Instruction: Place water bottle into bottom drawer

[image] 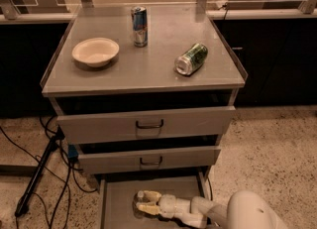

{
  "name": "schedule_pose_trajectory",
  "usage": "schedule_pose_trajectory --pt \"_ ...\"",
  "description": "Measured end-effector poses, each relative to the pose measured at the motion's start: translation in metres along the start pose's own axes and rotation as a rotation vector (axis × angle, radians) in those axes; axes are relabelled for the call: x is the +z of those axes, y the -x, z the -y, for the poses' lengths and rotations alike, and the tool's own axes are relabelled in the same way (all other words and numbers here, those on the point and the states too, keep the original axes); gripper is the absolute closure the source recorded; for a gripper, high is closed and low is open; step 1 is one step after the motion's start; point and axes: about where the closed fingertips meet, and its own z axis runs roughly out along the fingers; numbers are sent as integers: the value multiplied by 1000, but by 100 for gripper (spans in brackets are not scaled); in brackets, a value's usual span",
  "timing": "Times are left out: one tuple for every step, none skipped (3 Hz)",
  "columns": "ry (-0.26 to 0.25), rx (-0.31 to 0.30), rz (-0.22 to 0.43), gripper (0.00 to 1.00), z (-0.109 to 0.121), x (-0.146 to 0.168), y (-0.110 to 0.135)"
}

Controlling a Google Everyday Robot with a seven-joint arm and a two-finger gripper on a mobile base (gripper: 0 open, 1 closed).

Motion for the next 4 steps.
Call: schedule_pose_trajectory --pt "-11 8 17 97 -1 -2 -7" --pt "-11 8 17 73 -1 -2 -7" --pt "-11 8 17 43 -1 -2 -7" --pt "-11 8 18 19 -1 -2 -7"
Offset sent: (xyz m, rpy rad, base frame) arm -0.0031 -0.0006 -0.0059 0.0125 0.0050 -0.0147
